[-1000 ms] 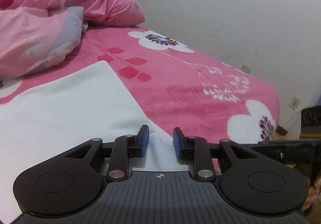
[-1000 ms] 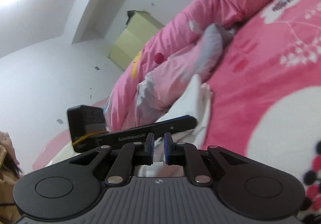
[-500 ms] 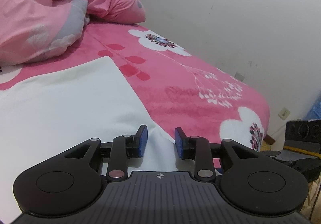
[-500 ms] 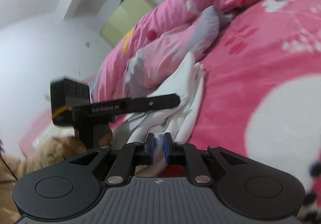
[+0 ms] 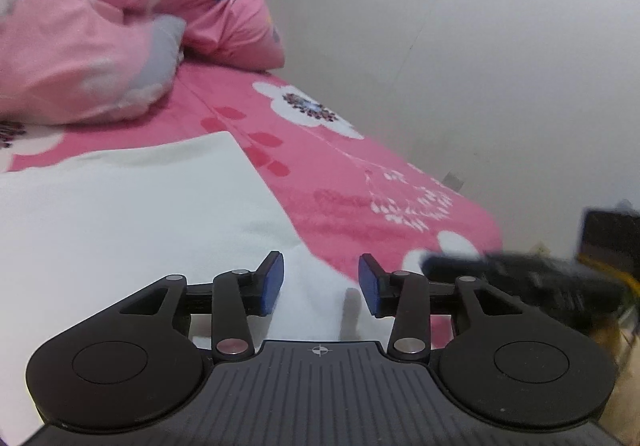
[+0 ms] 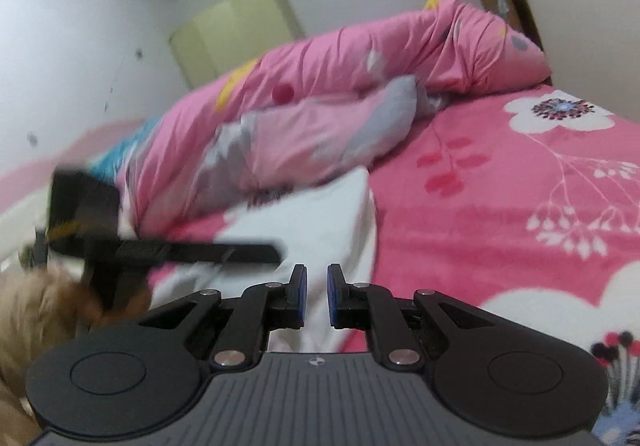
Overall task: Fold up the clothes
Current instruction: 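Pull both open grippers back from the folded sweatshirt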
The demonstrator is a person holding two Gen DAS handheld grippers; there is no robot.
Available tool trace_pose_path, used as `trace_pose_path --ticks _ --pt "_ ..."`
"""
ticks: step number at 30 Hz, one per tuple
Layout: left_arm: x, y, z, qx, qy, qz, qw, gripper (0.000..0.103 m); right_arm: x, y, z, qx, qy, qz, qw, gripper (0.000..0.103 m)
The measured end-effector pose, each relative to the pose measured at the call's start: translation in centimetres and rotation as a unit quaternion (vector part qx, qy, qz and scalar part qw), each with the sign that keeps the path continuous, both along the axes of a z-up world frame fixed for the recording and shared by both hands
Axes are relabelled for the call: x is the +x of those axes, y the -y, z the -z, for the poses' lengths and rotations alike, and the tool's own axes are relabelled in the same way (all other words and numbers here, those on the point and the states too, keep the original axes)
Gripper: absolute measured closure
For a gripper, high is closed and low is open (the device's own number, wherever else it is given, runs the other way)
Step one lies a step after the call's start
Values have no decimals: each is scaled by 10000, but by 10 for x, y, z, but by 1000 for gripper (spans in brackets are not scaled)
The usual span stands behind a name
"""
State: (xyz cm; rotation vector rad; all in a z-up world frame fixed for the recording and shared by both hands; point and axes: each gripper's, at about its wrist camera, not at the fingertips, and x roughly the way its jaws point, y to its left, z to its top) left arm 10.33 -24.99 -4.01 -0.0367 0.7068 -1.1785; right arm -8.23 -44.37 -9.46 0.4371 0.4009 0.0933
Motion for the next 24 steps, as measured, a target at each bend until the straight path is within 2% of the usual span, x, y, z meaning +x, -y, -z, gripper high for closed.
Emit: trace_pose_path --ticks 2,4,7,8,10,12,16,18,20,22,24 --pt "-9 -21 -4 -21 54 -3 10000 61 7 -6 -2 150 88 13 9998 92" --pt "-20 -45 -6 -64 125 -60 9999 61 16 -13 7 257 -37 -124 9996 92" --pt "-35 -83 -2 -187 67 -246 9995 61 27 -25 34 -215 -827 22 9963 92" --pt "-39 -96 0 -234 12 -332 9992 61 26 -23 38 -172 -912 122 9956 92" --pt "-43 -117 5 -293 -50 -483 9984 61 22 -21 29 73 -933 266 9953 91" --pt "-46 -134 9 -360 -79 -628 9973 61 18 -29 13 -108 -828 350 9959 91" --pt "-48 -154 17 -515 -149 -845 9950 61 18 -53 -7 -436 -742 182 9961 91" --pt "-52 -159 20 -553 -134 -907 9943 61 20 -62 -2 -655 -980 184 9929 91" --pt "-55 -161 21 -564 -77 -918 9942 61 23 -67 15 -1044 -1464 294 9833 92" --pt "-58 -163 21 -545 -7 -908 9944 61 16 -69 17 -1131 -1399 379 9830 91" --pt "-62 -167 20 -546 98 -896 9944 61 17 -73 4 -1100 -1527 488 9809 91"
